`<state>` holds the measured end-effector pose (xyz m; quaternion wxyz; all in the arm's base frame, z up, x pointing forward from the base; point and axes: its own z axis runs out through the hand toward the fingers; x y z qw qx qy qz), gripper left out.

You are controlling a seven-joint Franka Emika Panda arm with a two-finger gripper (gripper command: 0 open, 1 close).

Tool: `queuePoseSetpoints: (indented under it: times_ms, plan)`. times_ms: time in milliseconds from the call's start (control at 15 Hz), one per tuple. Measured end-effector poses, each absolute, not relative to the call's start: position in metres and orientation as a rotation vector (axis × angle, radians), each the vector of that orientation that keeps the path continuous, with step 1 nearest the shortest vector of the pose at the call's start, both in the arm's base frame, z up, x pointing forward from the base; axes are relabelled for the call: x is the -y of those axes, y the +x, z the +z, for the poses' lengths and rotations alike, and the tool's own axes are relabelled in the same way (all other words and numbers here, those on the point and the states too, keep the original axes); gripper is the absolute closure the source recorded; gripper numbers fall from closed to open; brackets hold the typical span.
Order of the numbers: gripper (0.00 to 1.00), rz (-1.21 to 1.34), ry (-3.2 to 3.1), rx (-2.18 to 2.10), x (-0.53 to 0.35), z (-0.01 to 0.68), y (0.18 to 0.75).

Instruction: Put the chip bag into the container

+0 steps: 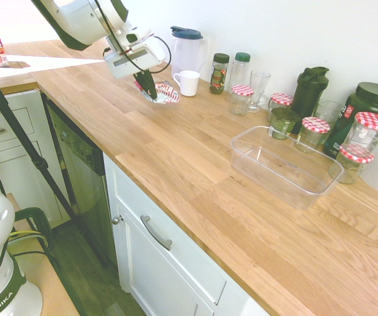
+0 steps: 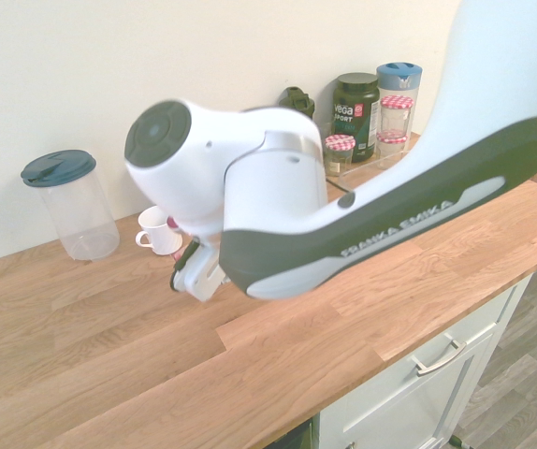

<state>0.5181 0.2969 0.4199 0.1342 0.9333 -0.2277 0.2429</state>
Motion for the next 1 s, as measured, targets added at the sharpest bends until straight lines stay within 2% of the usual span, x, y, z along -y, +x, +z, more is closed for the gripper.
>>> queuePoseSetpoints:
  times_ms: [200,467,667,1000]
  plan:
    - [1.0,0.742,2.75,0.776,-0.25,0.49,0.525]
    - [1.0,0.74,2.799,0.937,-0.135,0.568,0.536]
    - [1.0,0.708,2.818,1.028,-0.045,0.585,0.543]
    - [1.0,0.652,2.832,1.146,0.102,0.572,0.527]
